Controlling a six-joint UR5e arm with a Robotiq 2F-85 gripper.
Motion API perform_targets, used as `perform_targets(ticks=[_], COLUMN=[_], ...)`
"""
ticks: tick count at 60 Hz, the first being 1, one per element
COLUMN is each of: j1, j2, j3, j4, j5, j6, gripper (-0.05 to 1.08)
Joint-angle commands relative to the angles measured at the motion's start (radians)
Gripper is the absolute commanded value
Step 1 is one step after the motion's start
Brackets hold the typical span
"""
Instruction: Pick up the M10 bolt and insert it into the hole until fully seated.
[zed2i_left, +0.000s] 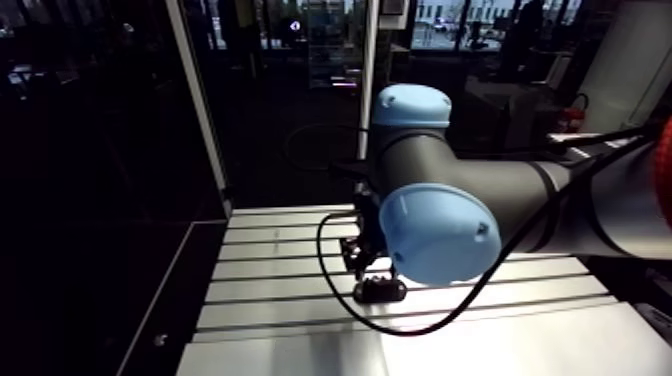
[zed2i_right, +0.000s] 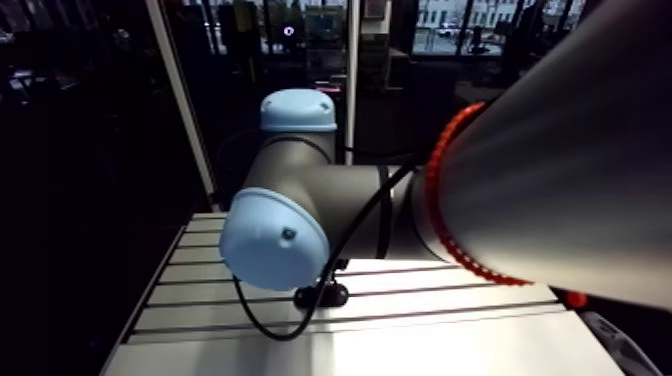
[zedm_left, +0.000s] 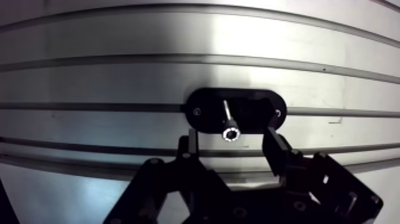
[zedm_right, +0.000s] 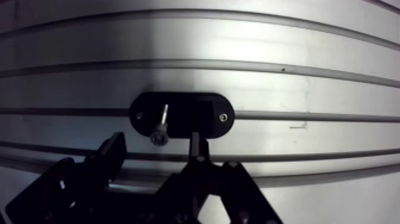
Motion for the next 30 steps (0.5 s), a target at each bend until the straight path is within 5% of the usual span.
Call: perform_targets(ticks=[1,30], j1=[-0.002,-0.002], j2=[0.015,0.032], j3=[-0.004,-0.011], j4=[-0.001,-0.001], j5=[0.000,0.000], j6=[0.001,0.003], gripper=[0.41,0.45])
